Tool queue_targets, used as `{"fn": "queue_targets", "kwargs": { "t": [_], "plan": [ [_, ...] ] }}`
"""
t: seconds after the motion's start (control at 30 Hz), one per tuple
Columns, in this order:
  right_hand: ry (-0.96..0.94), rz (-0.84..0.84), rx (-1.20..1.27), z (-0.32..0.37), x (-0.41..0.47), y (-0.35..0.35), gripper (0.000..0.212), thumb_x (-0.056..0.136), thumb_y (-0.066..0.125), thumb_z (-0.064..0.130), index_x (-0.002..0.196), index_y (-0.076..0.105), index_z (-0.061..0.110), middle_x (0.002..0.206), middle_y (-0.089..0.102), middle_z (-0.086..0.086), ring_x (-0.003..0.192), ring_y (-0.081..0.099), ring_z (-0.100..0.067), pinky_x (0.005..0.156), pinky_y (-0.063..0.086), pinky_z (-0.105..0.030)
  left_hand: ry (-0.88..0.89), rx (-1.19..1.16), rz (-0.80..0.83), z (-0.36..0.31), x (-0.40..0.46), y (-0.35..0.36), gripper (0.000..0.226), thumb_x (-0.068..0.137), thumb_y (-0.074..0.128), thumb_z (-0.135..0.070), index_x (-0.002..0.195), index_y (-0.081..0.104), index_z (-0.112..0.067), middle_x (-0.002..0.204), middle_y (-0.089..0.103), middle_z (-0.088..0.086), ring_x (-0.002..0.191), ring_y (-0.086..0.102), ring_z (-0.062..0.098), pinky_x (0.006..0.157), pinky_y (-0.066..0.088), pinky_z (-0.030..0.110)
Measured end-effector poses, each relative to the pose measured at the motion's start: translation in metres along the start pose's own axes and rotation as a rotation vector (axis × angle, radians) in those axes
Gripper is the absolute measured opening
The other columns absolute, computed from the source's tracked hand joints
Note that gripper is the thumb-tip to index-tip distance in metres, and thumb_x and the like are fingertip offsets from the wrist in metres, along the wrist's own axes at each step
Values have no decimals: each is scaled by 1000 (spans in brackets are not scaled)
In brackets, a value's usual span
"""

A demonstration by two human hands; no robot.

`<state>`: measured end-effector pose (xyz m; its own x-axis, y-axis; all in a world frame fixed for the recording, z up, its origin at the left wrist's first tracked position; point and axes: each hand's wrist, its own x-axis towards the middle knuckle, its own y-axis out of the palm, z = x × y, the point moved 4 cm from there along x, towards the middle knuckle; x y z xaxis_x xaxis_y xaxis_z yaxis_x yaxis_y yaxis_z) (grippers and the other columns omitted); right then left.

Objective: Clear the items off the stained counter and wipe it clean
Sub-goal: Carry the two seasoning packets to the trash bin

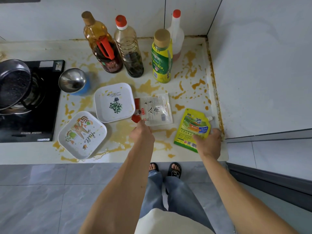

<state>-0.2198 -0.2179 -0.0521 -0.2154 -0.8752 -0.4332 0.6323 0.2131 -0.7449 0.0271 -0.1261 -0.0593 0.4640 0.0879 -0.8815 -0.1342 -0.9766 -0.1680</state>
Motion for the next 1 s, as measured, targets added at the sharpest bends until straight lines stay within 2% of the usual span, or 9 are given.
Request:
{"fn": "queue_targets", "kwargs": {
  "t": [0.1,0.23,0.37,0.5,0.6,0.7,0.77,0.9,1.0],
  "plan": [
    [-6,22,100,0,5,1,55,74,90,29,114,55,13,117,69,-9,103,69,-33,83,58,-44,-19,-23,25,1,-3,7,18,93,75,-20,82,64,-10,66,56,1,54,51,15,42,38,22],
    [32,101,234,-2,9,5,35,74,90,24,102,71,15,98,76,-1,94,73,-27,81,56,-37,-17,-30,63,-1,-7,17,12,92,77,-17,94,68,-9,75,61,4,60,56,15,56,52,24],
    [77,219,415,-6,10,10,25,80,86,14,103,78,17,99,79,-4,95,76,-26,86,61,-42,23,9,53,-2,-1,24,14,96,67,-14,84,59,-11,68,55,4,53,50,15,51,47,28],
    [85,286,512,-6,8,10,24,82,84,8,102,76,18,94,80,1,88,77,-18,69,60,-29,21,27,13,-1,4,27,23,91,76,-16,82,55,-12,75,62,5,63,62,19,68,62,34],
    [84,318,554,-7,4,7,23,83,82,5,94,75,25,83,79,8,83,77,-13,59,57,-20,28,-2,45,-1,2,29,18,90,75,-10,87,57,-12,79,62,5,66,63,20,68,60,34],
    [73,341,568,-11,2,0,23,85,80,6,98,75,25,87,80,7,87,77,-15,66,59,-27,7,-61,106,0,-6,30,23,93,70,-7,114,61,-8,104,69,11,91,71,27,87,65,39],
    [75,351,583,-14,0,-5,25,85,78,6,104,76,20,96,80,-1,92,77,-21,76,61,-34,16,-71,162,1,-13,27,30,95,67,-5,125,61,-5,116,71,14,96,72,28,93,65,44],
    [65,367,616,-18,-9,-19,27,85,77,4,104,75,23,97,80,1,94,77,-22,77,61,-36,78,-67,304,-2,-31,8,34,96,66,-1,130,62,-1,125,73,18,112,72,33,97,63,46],
    [55,384,637,-22,-19,-31,30,86,77,5,106,75,27,98,81,3,93,77,-20,77,62,-37,125,-47,370,-4,-40,-19,31,94,70,-5,124,63,-5,118,74,15,110,73,32,91,64,44]
  ]
}}
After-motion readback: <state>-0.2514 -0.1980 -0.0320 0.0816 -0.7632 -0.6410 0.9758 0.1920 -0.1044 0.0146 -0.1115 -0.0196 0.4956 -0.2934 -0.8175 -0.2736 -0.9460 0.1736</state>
